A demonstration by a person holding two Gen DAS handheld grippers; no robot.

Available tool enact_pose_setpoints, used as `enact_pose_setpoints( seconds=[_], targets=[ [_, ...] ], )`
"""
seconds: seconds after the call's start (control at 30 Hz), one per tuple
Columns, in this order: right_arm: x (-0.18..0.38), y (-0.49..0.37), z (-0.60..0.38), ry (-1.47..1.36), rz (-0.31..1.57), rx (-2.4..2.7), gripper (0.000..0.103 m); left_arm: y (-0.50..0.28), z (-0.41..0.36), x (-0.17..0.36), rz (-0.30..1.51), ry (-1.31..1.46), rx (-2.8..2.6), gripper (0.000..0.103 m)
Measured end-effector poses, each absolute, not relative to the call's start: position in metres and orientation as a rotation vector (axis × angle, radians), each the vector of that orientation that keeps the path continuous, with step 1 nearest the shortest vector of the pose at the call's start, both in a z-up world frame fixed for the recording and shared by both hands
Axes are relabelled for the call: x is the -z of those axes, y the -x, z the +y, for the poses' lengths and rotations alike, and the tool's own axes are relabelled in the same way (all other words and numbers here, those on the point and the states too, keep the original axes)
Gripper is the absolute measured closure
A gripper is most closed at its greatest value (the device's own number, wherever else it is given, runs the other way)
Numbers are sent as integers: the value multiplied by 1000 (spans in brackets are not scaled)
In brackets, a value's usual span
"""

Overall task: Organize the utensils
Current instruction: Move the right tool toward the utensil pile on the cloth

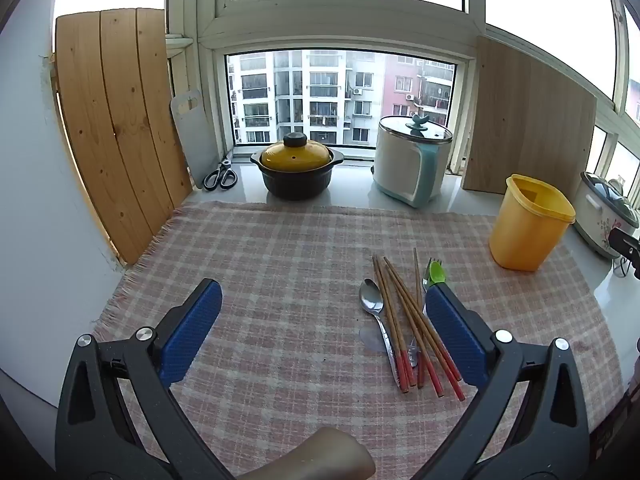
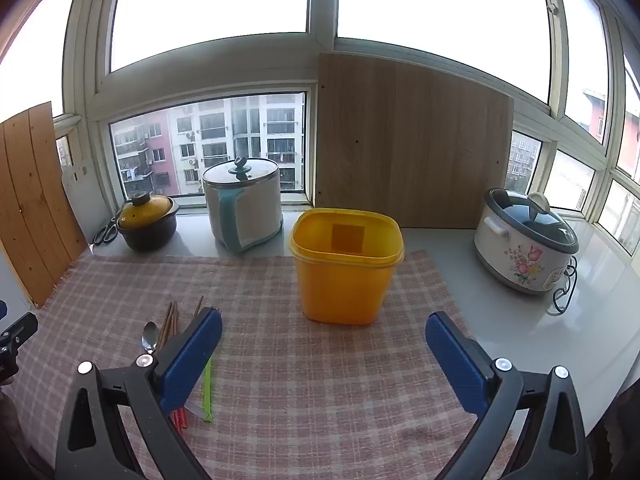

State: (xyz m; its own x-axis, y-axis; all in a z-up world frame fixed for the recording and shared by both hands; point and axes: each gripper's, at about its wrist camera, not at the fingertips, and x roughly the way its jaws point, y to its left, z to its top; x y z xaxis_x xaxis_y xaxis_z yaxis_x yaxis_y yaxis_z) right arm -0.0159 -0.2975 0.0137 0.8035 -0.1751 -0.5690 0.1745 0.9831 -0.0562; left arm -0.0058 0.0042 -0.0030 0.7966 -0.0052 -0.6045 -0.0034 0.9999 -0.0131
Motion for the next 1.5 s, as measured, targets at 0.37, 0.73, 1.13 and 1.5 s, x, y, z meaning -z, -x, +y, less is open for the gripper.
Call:
enact_pose_setpoints(
  seconds=[0.37, 0.73, 1.13, 1.5],
  targets=[
    [-16, 17, -297, -4, 611, 184, 0, 3, -1, 9, 659, 12, 2, 0],
    [-6, 15, -299, 0, 635, 183, 0, 2, 1, 13, 673, 4, 9, 0],
    [6, 6, -300, 1, 660, 169, 0, -6, -3, 19, 706, -7, 19, 0],
    [30, 3, -305, -65, 657, 86, 0, -16, -4, 31, 752, -7, 39, 0]
  ],
)
